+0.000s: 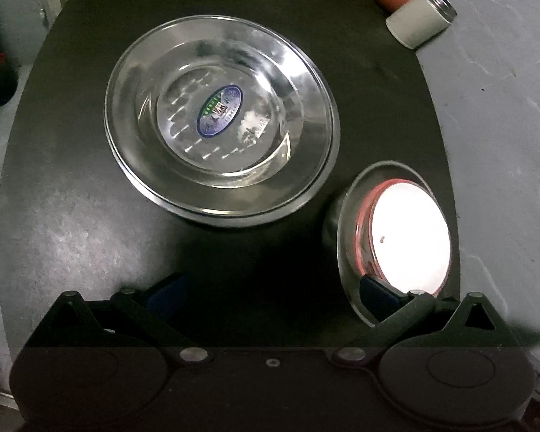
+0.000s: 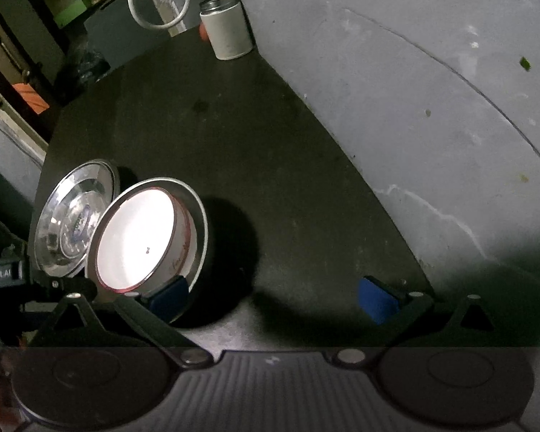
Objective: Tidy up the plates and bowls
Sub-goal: 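Grip the steel bowl rim holding the white bowls with both tools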
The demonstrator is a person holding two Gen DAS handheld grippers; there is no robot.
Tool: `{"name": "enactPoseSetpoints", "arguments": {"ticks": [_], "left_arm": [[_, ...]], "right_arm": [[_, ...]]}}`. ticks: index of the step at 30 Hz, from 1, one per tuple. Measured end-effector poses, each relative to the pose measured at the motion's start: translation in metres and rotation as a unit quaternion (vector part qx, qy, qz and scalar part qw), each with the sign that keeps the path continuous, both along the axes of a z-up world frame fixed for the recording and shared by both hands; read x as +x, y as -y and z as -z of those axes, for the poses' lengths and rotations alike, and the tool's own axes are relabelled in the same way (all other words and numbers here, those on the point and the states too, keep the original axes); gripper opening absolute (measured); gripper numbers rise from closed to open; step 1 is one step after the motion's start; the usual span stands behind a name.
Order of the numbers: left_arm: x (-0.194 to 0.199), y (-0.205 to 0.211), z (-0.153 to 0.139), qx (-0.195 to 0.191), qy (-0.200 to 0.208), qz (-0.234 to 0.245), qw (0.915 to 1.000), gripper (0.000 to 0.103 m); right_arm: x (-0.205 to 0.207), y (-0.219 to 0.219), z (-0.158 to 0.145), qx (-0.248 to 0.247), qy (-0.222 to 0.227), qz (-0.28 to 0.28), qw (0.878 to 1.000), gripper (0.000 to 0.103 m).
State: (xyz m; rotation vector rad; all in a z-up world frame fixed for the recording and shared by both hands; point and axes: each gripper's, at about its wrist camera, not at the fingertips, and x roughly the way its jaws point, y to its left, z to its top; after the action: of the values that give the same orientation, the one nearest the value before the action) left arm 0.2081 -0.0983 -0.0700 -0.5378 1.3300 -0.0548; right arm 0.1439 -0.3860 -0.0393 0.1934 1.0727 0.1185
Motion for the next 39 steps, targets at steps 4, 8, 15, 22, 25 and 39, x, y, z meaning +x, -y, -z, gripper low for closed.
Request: {"name": "enactPoseSetpoints", "arguments": {"ticks": [4, 8, 15, 22, 25, 39], "left_arm": [[0.005, 0.004, 0.004, 0.005, -0.005, -0.001, 1.0, 0.102], [0.007, 0.006, 0.006, 0.012, -0.006, -0.002, 0.9999, 0.102], [0.01, 0.007, 0.012, 0.016, -0.008, -0.003, 0.9998, 0.102], [0.01, 0.005, 0.011, 0.02, -0.009, 0.001, 0.9998, 0.102], [0.011, 0.005, 0.011, 0.022, -0.008, 0.004, 0.9997, 0.102], [0.018, 0.013, 0.008, 0.03, -0.004, 0.041, 0.9987, 0.102]], "right_arm": [[0.004, 0.0, 0.004, -0.004, 0.002, 0.0, 1.0, 0.102], [0.008, -0.001, 0.006, 0.001, 0.006, -0.002, 1.0, 0.102], [0.024, -0.009, 0.012, -0.009, 0.005, -0.016, 1.0, 0.102], [0.033, -0.015, 0.015, -0.033, 0.01, -0.013, 0.999, 0.102], [0.034, -0.014, 0.018, -0.032, 0.008, -0.009, 0.999, 0.102], [0.023, -0.014, 0.023, -0.032, 0.007, 0.014, 0.999, 0.102]]}}
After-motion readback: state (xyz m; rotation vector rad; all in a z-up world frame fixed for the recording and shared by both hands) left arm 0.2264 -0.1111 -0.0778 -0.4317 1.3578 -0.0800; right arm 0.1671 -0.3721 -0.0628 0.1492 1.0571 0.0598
